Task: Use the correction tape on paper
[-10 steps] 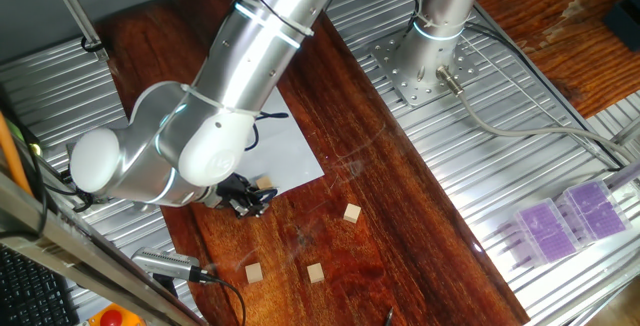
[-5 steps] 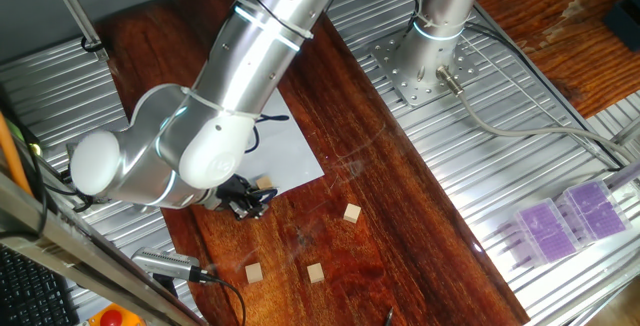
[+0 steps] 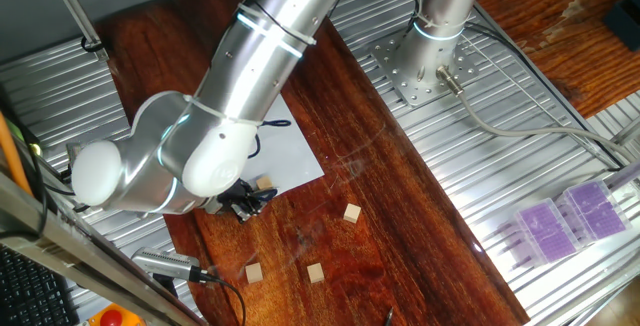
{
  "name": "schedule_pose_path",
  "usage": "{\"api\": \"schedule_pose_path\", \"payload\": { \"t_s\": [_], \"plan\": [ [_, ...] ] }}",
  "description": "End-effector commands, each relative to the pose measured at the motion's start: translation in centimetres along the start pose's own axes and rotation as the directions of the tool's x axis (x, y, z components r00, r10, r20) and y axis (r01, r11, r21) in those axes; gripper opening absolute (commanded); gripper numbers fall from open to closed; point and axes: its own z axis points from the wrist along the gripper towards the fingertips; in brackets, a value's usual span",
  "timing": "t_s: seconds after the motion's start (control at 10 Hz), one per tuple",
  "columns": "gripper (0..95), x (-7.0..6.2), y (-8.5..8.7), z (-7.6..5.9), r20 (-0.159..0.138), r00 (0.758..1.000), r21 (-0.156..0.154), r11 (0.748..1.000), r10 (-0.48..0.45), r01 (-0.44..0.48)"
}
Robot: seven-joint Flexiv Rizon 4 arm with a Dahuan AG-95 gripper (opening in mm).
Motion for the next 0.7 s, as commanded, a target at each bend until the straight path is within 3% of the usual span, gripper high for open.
{"api": "schedule_pose_path", "payload": {
  "t_s": [0.1,0.5,0.7],
  "plan": [
    [0.0,0.2,0.0,0.0,-0.002,1.0,-0.005,1.0,-0.007,0.007],
    [0.0,0.9,0.3,-1.6,0.018,0.999,-0.015,0.999,-0.047,0.047],
    [0.0,1.4,0.4,-3.5,0.043,0.997,-0.017,0.998,-0.066,0.067]
  ]
}}
